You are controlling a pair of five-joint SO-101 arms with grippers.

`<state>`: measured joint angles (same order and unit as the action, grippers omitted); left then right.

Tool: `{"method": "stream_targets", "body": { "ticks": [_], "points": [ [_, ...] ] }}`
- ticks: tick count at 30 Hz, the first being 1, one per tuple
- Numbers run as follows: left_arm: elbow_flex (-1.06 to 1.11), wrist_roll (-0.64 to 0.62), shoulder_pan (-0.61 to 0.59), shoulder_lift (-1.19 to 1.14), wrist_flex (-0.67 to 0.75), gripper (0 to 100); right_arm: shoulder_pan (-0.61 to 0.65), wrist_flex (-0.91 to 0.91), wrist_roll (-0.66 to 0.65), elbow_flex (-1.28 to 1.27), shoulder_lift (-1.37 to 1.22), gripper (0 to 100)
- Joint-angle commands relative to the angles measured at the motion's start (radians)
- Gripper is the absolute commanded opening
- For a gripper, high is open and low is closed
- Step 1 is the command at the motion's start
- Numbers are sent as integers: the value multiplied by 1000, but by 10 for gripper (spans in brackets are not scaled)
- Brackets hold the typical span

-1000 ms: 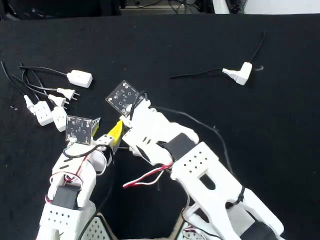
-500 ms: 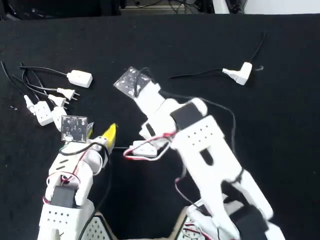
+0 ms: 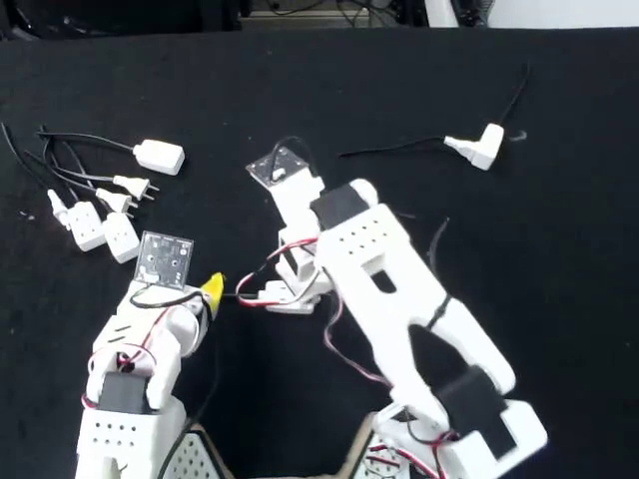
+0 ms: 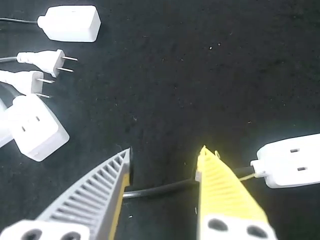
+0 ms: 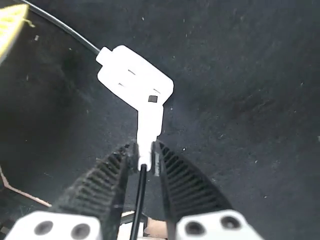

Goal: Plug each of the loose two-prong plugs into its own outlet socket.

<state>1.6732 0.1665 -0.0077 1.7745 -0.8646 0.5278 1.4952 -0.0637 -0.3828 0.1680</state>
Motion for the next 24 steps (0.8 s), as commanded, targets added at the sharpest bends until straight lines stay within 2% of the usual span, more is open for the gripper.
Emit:
{"method": "stream_targets", "body": {
  "ticks": [1, 10, 24],
  "points": [
    [13, 14, -2, 9, 15, 220, -14, -20, 17, 67, -15, 11],
    [21, 17, -1, 9, 17, 220, -15, -55, 153, 99, -27, 11],
    [21, 17, 1, 9, 17, 220, -11, 23, 161, 97, -27, 11]
  ]
}}
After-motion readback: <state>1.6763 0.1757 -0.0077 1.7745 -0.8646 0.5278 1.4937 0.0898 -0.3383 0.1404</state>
